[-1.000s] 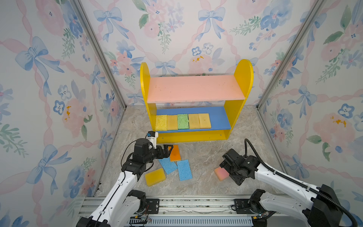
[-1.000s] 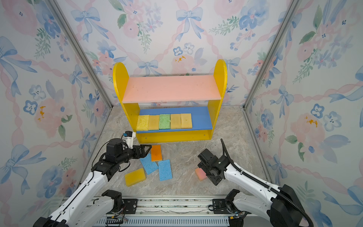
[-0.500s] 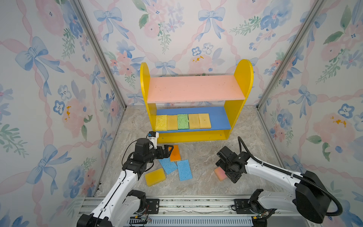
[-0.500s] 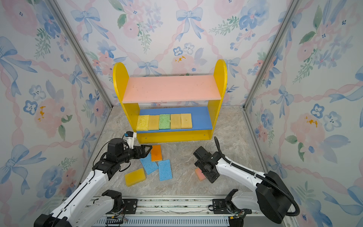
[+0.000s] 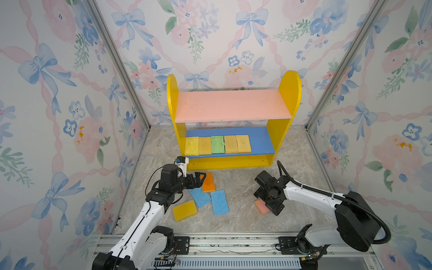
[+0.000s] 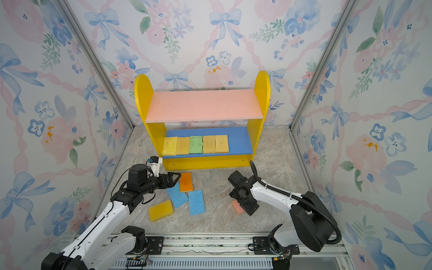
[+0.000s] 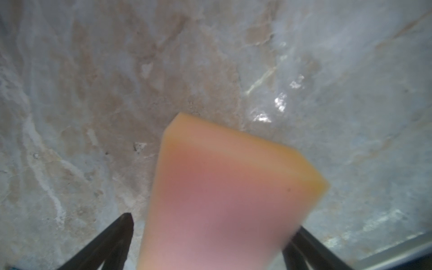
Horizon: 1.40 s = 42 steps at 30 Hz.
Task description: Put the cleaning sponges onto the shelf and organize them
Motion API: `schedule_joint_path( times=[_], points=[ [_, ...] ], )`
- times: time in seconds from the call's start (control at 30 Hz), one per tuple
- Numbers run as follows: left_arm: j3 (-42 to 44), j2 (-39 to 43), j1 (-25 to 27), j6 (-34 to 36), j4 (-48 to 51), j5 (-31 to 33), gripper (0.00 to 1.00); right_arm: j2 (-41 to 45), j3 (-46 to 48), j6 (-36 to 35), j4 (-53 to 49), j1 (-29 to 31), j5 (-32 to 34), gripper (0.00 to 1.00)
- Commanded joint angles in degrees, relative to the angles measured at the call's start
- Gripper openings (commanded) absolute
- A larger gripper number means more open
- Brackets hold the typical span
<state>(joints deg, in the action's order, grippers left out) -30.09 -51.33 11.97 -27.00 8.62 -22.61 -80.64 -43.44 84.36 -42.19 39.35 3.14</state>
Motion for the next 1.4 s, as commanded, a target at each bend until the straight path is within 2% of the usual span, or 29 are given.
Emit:
schedule_joint_path(
  times=[0.0, 0.2, 0.37, 0.57, 0.7, 0.77, 0.9, 1.0, 1.17, 1.37],
  points=[
    [0.6, -0.3, -0.4, 0.6, -0.7, -0.9, 0.98, -0.8, -0.9, -0.8, -0.9, -0.7, -0.3, 0.98],
    [0.6, -0.2, -0.4, 0.8, -0.7, -0.9, 0.98, -2.8, -1.3, -2.4, -0.7, -0.9, 0.1, 0.83],
    [0.6, 0.4, -0.4, 0.8, -0.8, -0.8, 0.98, -3.3, -3.7, -6.5, -1.9, -0.9, 0.6, 0.77],
    [0.3, 0.5, -0.3, 0.3, -0.8, -0.8, 0.98, -4.5, -13.2, -21.8, -3.7, -0.7, 0.8, 0.7],
    [-0.2, 0.7, -0.2, -1.6, -0.9, -1.7, 0.98, -7.0, -19.6, -35.7, -1.4, 0.2, -3.9, 0.64],
    [0.2, 0.6, -0.2, -4.2, -2.2, -3.4, 0.98, -8.2, -22.7, -42.3, -0.2, 1.0, -7.7, 0.62],
    [3.7, 1.0, 0.7, -14.6, -11.9, -8.4, 0.98, -10.5, -28.6, -56.6, 0.3, 3.1, -14.7, 0.58],
    [5.7, 2.2, 1.8, -21.4, -19.0, -8.7, 0.98, -11.3, -31.0, -63.0, -0.3, 4.0, -17.6, 0.58],
    [5.8, 3.4, 4.9, -26.8, -22.1, -5.9, 0.98, -10.4, -31.6, -68.1, 1.9, 4.8, -22.8, 0.58],
    [5.5, 2.0, 11.6, -32.0, -26.3, -0.8, 0.98, -9.2, -33.2, -71.0, 2.6, 6.1, -25.2, 0.58]
  ],
)
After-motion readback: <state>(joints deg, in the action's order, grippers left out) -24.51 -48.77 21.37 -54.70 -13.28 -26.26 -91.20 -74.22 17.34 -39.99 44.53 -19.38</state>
